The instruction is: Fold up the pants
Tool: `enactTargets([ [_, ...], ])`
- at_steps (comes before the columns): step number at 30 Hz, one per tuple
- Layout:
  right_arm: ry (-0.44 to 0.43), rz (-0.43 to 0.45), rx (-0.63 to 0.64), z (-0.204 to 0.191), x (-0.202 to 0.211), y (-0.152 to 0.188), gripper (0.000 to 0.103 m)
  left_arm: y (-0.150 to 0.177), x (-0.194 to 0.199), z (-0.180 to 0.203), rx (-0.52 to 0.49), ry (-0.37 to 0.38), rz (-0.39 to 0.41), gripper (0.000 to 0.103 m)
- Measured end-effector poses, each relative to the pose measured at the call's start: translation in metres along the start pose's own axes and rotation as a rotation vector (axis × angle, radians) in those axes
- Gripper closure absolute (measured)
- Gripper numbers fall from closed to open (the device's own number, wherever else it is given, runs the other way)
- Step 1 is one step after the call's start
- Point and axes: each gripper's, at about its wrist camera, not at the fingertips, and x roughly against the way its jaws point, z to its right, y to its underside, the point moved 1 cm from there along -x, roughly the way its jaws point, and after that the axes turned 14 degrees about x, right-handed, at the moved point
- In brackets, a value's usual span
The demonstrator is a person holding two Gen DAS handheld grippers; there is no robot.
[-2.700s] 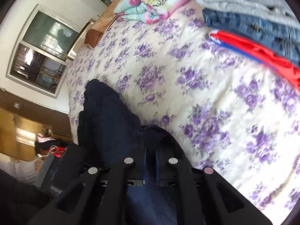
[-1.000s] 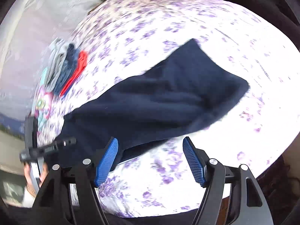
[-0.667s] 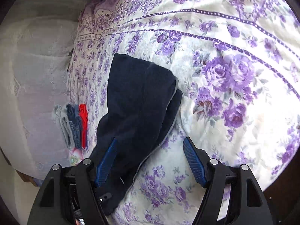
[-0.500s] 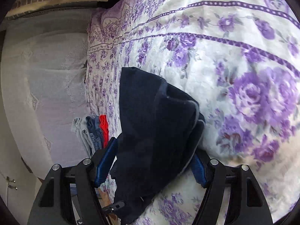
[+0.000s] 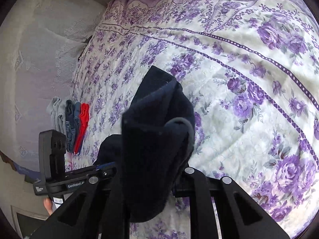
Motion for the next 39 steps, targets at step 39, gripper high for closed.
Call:
enactTargets([
  [39, 0.067, -0.053, 0.754, -0.206, 0.017, 0.015, 0.087, 0.138, 0.084, -0.120, 0.309, 0.274, 0.180, 0.103],
])
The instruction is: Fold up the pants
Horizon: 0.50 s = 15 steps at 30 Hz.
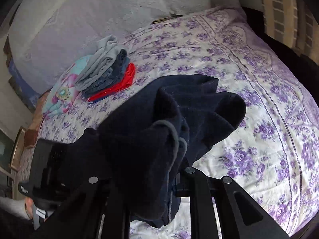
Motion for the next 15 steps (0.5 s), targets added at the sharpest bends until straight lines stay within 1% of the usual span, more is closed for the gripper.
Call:
enactTargets([
  [2, -0.034, -0.010, 0.120, -0.037, -0.002, -0.011, 0.087, -0.006, 0.038, -0.040, 0.062, -0.096, 0.109, 0.103],
  [4, -0.063, -0.025, 0.264, -0.081, -0.010, -0.015, 0.087, -0.008, 0.069, -0.080, 0.151, -0.162, 0.193, 0.103],
  [5, -0.075, -0.035, 0.332, -0.103, -0.017, -0.014, 0.087, -0.005, 0.083, -0.100, 0.206, -0.176, 0.231, 0.103],
  [8, -0.127, -0.077, 0.477, -0.161, -0.053, 0.003, 0.087, 0.005, 0.109, -0.146, 0.364, -0.157, 0.303, 0.103],
  [10, -0.159, -0.146, 0.537, -0.188, -0.089, 0.026, 0.087, 0.009, 0.112, -0.162, 0.403, -0.172, 0.309, 0.103],
  [11, -0.150, -0.208, 0.557, -0.196, -0.111, 0.039, 0.086, 0.010, 0.108, -0.170, 0.415, -0.179, 0.295, 0.103],
  [12, -0.128, -0.279, 0.571, -0.201, -0.132, 0.052, 0.082, 0.011, 0.105, -0.178, 0.418, -0.179, 0.279, 0.103],
  [13, -0.112, -0.294, 0.585, -0.205, -0.139, 0.060, 0.077, 0.012, 0.099, -0.181, 0.419, -0.179, 0.274, 0.103],
  [14, -0.108, -0.275, 0.610, -0.211, -0.135, 0.059, 0.069, 0.005, 0.090, -0.179, 0.417, -0.178, 0.282, 0.103],
  [15, -0.140, -0.311, 0.622, -0.216, -0.133, 0.056, 0.054, 0.006, 0.089, -0.178, 0.412, -0.177, 0.289, 0.103],
])
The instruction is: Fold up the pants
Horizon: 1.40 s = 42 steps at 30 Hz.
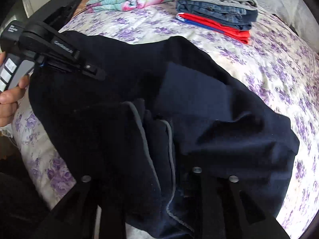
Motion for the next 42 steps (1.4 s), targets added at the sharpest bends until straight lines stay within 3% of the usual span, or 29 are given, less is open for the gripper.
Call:
enactTargets([
  [3, -0.079, -0.045, -0.011, 0.002, 0.019, -0.011, 0.053, -0.010, -0.006, -0.003, -0.023, 0.004, -0.002, 0.103],
  [5, -0.183, 0.005, -0.049, 0.008, 0.049, -0.016, 0.048, -0.013, 0.006, -0.024, -0.015, 0.024, -0.017, 0.103],
  [7, -0.221, 0.070, -0.102, 0.021, 0.075, -0.015, 0.047, -0.024, 0.004, -0.031, -0.009, 0.034, -0.029, 0.103],
  [8, -0.231, 0.087, -0.135, 0.029, 0.082, -0.013, 0.058, -0.026, 0.005, -0.030, -0.010, 0.030, -0.030, 0.103],
  [9, -0.244, 0.095, -0.169, 0.036, 0.085, -0.009, 0.089, -0.024, 0.008, -0.028, -0.020, 0.017, -0.026, 0.103],
  [10, -0.234, 0.092, -0.204, 0.043, 0.083, -0.005, 0.098, -0.023, 0.010, -0.023, -0.037, -0.001, -0.021, 0.103],
  [12, -0.211, 0.058, -0.253, 0.050, 0.065, 0.003, 0.098, -0.018, 0.015, -0.007, -0.096, -0.018, -0.015, 0.103],
  [15, -0.253, -0.067, -0.294, 0.040, 0.009, 0.022, 0.099, -0.007, 0.023, 0.022, -0.166, 0.036, -0.039, 0.103],
  [16, -0.252, -0.073, -0.315, 0.038, -0.002, 0.027, 0.100, -0.002, 0.024, 0.032, -0.179, 0.067, -0.058, 0.103],
  [19, -0.286, -0.066, -0.373, 0.049, 0.007, 0.023, 0.097, 0.019, 0.018, 0.065, -0.243, 0.164, -0.145, 0.103],
  [21, -0.289, -0.044, -0.396, 0.065, 0.029, 0.022, 0.096, 0.038, 0.001, 0.085, -0.317, 0.155, -0.197, 0.096],
  [22, -0.277, -0.016, -0.410, 0.078, 0.044, 0.023, 0.089, 0.049, -0.014, 0.092, -0.356, 0.118, -0.224, 0.095],
  [24, -0.178, 0.039, -0.441, 0.112, 0.076, 0.032, 0.070, 0.066, -0.045, 0.096, -0.390, 0.050, -0.293, 0.095],
  [26, -0.023, 0.061, -0.427, 0.145, 0.099, 0.042, 0.067, 0.075, -0.057, 0.097, -0.395, 0.029, -0.304, 0.095],
  [28, 0.026, 0.028, -0.387, 0.169, 0.102, 0.051, 0.068, 0.074, -0.050, 0.109, -0.409, 0.029, -0.314, 0.095],
  [32, -0.109, 0.012, -0.343, 0.199, 0.086, 0.060, 0.075, 0.071, -0.029, 0.142, -0.448, 0.090, -0.287, 0.095],
  [35, -0.137, -0.028, -0.264, 0.197, 0.068, 0.061, 0.075, 0.079, -0.032, 0.176, -0.498, 0.141, -0.319, 0.095],
  [42, -0.196, -0.085, -0.091, 0.188, 0.045, 0.062, 0.075, 0.123, -0.094, 0.220, -0.597, 0.088, -0.467, 0.095],
])
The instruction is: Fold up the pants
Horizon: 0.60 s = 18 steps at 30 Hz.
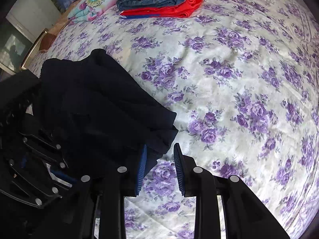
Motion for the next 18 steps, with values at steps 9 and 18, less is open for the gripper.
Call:
enactTargets([
  [9, -0.054, 0.081, 0.081, 0.003, 0.007, -0.010, 0.096, -0.004, -0.029, -0.009, 0.055, -0.027, -0.078, 0.094],
  [18, -0.155, 0.013, -0.016, 0.037, -0.042, -0.029, 0.097, -0.001, -0.044, -0.011, 0.076, -0.030, -0.072, 0.094],
])
